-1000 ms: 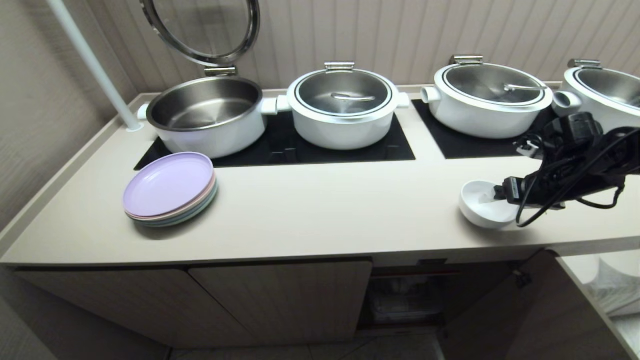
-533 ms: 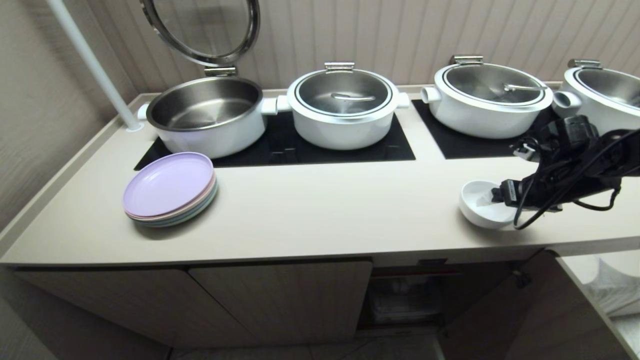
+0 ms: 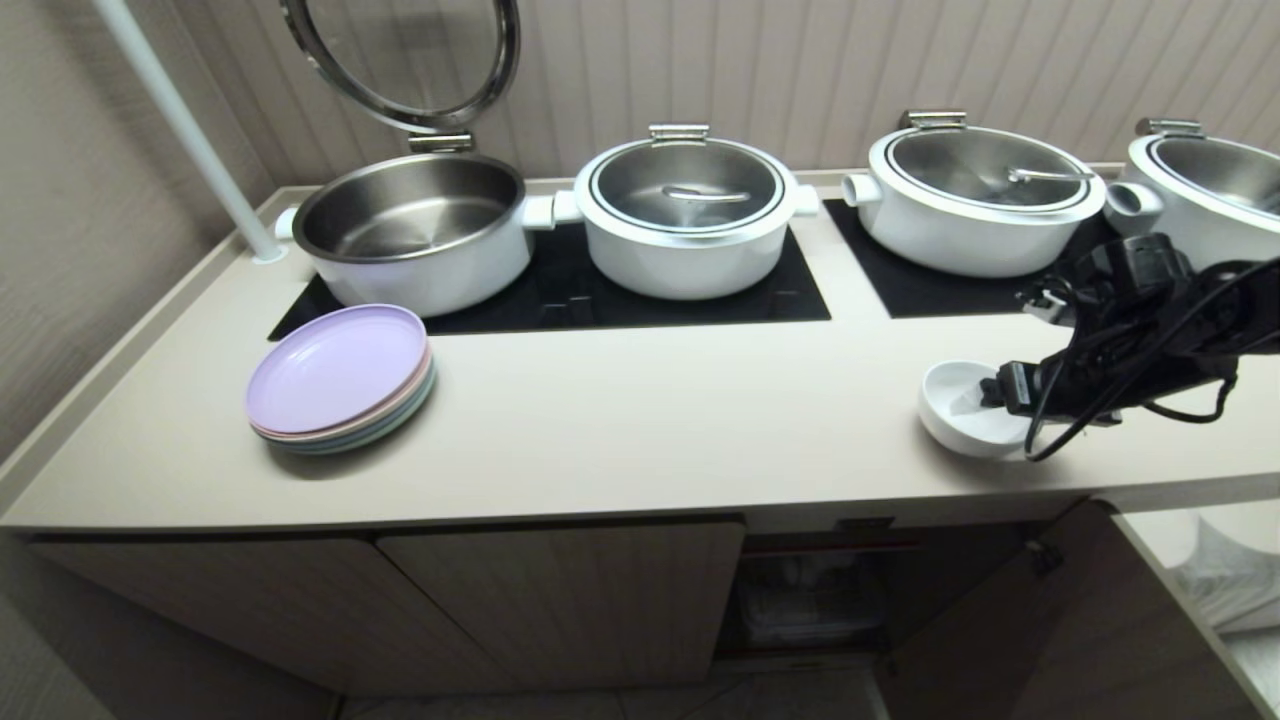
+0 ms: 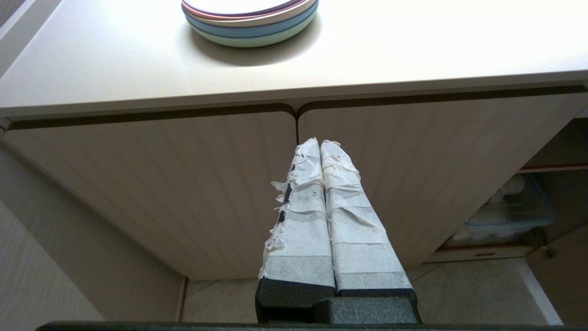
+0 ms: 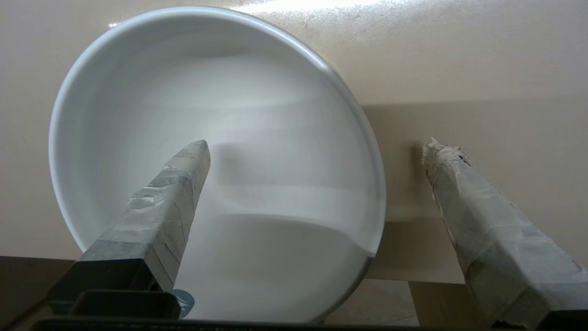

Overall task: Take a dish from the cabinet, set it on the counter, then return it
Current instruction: Pick up the bowl from the table

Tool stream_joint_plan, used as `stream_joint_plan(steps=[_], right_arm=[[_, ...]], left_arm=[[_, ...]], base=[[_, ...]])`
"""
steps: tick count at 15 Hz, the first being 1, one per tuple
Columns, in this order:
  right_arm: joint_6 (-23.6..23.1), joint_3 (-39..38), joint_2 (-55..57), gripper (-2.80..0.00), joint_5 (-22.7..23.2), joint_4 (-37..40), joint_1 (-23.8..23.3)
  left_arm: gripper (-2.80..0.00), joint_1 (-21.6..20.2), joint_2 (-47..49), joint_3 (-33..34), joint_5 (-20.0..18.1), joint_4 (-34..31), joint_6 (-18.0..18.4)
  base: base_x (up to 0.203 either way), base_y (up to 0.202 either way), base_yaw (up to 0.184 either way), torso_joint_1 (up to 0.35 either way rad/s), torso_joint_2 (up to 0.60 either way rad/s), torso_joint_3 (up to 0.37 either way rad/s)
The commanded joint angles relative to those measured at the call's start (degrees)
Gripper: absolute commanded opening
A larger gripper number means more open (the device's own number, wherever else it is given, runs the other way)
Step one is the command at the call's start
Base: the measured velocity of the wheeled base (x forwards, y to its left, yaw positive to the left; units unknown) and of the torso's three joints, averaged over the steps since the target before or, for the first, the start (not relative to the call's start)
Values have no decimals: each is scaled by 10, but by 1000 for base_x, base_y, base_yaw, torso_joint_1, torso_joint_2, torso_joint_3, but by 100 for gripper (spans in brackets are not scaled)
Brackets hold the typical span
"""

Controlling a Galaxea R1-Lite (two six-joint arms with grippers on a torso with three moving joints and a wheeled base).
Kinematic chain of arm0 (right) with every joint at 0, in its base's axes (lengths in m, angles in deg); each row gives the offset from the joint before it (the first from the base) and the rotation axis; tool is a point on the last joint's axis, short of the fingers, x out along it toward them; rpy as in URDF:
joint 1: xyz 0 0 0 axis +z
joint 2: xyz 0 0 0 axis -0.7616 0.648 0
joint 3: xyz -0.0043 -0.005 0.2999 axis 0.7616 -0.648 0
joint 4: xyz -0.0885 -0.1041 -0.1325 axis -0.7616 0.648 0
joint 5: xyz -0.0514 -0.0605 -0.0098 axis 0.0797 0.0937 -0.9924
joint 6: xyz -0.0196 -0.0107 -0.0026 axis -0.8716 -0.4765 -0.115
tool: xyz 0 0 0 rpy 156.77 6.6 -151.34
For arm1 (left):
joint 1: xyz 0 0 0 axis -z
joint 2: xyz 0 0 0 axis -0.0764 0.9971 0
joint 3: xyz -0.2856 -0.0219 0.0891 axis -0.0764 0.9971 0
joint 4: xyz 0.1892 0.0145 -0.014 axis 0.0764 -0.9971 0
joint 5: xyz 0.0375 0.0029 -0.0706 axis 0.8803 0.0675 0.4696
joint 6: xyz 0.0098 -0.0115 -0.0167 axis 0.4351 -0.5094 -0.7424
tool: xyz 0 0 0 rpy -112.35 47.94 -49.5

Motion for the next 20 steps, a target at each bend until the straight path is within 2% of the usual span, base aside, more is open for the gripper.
stream_joint_plan(steps=[1, 12, 13, 14, 20], right_arm=[[-1, 1, 3, 0, 0, 0, 0], [-4, 4, 10, 0, 0, -2, 0], [-3, 5, 10, -99, 0, -2, 0], [0, 6, 11, -280, 0, -1, 0], [4, 8, 11, -280, 1, -13, 3]], left_arm=[[-280, 0, 0, 0, 0, 0, 0], [-280, 0, 0, 0, 0, 0, 1], [-280, 0, 0, 0, 0, 0, 1], [-280, 0, 0, 0, 0, 0, 1], [-280, 0, 0, 0, 0, 0, 0]], base=[[0, 0, 0, 0, 0, 0], [0, 0, 0, 0, 0, 0], [0, 0, 0, 0, 0, 0], [0, 0, 0, 0, 0, 0], [0, 0, 0, 0, 0, 0]])
